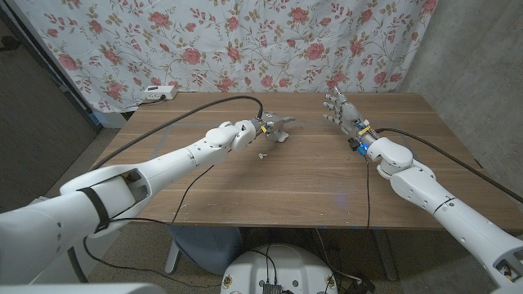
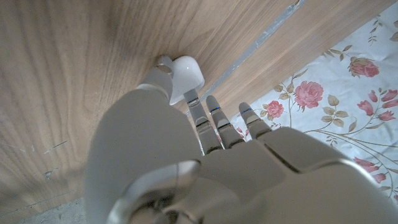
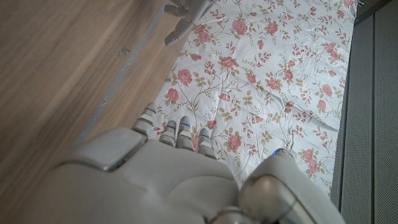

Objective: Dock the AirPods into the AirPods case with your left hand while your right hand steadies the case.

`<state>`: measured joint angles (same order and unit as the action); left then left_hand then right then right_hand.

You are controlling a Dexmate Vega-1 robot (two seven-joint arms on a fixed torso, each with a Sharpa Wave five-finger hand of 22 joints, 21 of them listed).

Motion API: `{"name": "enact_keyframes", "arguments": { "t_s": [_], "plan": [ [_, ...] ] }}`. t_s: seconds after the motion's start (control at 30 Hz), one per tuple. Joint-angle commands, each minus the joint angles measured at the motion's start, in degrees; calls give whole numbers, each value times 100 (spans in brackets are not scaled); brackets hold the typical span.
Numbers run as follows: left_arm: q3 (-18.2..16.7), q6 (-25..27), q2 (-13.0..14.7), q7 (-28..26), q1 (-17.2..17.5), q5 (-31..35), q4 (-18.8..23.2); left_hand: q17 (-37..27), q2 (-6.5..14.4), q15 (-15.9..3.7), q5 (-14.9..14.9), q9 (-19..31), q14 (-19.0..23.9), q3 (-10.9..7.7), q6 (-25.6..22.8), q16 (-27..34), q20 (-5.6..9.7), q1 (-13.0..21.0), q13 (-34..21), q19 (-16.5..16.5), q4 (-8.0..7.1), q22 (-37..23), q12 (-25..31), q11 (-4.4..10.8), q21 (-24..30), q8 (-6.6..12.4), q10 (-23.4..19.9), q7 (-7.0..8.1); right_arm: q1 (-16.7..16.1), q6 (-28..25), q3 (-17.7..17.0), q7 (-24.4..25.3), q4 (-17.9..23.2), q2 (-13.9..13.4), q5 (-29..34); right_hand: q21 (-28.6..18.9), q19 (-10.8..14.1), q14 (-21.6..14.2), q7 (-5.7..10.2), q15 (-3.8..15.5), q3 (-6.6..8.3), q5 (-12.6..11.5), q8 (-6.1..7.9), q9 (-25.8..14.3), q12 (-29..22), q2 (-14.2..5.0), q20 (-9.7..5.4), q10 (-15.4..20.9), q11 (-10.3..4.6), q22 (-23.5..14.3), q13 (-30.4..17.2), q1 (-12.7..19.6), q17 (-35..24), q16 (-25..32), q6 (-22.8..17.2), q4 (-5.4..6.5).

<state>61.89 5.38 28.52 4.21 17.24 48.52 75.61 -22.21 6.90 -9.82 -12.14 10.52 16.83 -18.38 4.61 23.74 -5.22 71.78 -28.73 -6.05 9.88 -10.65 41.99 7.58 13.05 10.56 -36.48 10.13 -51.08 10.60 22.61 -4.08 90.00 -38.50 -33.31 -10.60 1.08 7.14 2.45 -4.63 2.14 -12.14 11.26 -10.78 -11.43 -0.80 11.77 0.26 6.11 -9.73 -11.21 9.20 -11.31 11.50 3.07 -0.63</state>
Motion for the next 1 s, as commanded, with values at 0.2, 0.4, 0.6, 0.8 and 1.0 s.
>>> {"name": "enact_keyframes", "arguments": {
  "t_s": [0.2,0.4,0.6,0.8,1.0],
  "plan": [
    [-374,243,152,-358,263,-99,493,-28,31,-253,-36,28,223,13,18,14,33,66,-996,-29,-23,-12,331,522,30,-12,-630,2,12,4,-6,-32,-47,6,-24,-31,-44,24,0,9,-15,26,18,-20,-23,-50,25,-17,-1,-21,-10,-5,-15,18,-15,-17],
    [-541,397,174,-484,396,-194,658,-40,37,-257,-39,27,249,21,-1,29,34,75,-965,-38,-29,-11,319,521,30,-1,-637,-9,26,-1,-4,-49,-66,8,-34,-31,-44,25,-1,13,-17,26,18,-20,-23,-50,25,-17,-1,-21,-10,-6,-15,17,-15,-19],
    [-690,569,206,-571,520,-286,807,-43,32,-258,-40,27,248,31,-20,27,33,81,-941,-44,-31,-10,315,522,29,8,-651,-20,35,9,-3,-60,-101,21,-45,-31,-44,20,1,11,-18,26,15,-20,-23,-50,25,-17,-1,-21,-10,-7,-14,19,-10,-20],
    [-790,937,178,-646,653,-290,964,-48,31,-259,-42,27,255,38,-31,31,40,86,-923,-48,-33,-9,310,521,29,13,-659,-35,57,28,0,-86,-152,37,-52,-31,-44,20,-1,14,-18,26,14,-20,-23,-51,25,-17,-1,-21,-10,-7,-14,19,-9,-21],
    [-938,974,182,-790,774,-541,1037,-56,37,-260,-43,26,277,42,-36,43,34,90,-909,-54,-37,-9,304,522,30,15,-659,-85,100,75,17,-139,-232,77,-62,-32,-44,22,0,12,-20,26,14,-20,-23,-51,25,-17,-1,-21,-10,-8,-14,18,-8,-22]
  ]
}}
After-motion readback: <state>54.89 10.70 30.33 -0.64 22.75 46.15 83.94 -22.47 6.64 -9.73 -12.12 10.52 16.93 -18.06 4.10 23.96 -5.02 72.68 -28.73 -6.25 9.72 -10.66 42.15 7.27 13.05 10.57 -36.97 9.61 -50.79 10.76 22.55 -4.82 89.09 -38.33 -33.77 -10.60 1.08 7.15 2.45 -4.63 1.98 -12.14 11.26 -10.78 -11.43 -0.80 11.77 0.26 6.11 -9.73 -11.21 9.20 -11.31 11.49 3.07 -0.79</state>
